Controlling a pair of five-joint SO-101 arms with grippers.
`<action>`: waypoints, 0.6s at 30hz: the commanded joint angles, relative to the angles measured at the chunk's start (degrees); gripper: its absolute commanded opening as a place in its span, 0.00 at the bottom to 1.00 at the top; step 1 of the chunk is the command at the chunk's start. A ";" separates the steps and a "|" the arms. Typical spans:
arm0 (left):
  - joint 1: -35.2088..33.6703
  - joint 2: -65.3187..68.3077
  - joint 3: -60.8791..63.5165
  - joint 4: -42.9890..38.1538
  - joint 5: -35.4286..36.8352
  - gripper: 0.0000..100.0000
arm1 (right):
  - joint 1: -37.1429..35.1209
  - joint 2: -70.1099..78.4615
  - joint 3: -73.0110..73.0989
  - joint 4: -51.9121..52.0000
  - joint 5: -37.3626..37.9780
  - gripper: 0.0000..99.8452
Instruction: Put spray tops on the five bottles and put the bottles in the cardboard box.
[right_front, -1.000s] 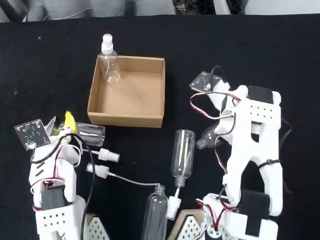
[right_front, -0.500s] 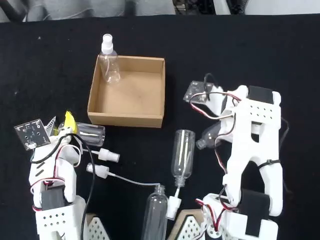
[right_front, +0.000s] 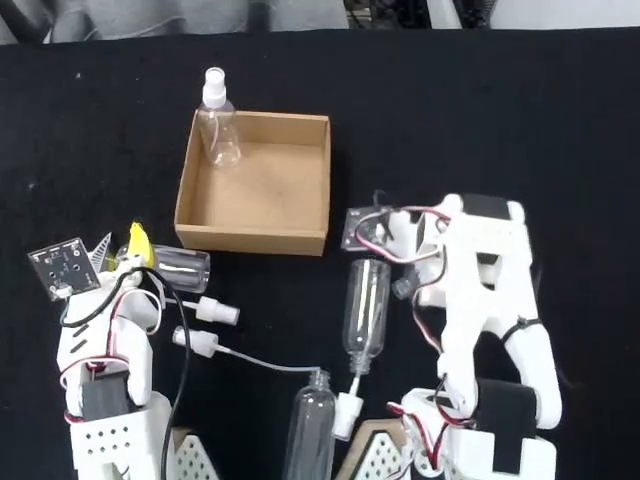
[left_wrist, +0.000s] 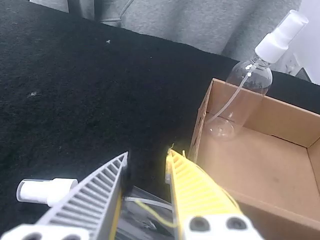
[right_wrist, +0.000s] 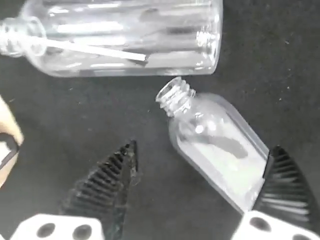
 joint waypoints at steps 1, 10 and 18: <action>-0.57 -0.35 1.45 -1.23 -0.53 0.12 | -1.14 -2.33 2.24 -5.80 0.79 0.36; -0.48 -0.35 1.45 -1.23 -0.53 0.12 | -1.05 -2.33 7.87 -16.09 -2.29 0.36; -0.48 -0.35 1.45 -1.23 -0.53 0.12 | -1.23 -2.24 9.80 -22.42 -10.99 0.33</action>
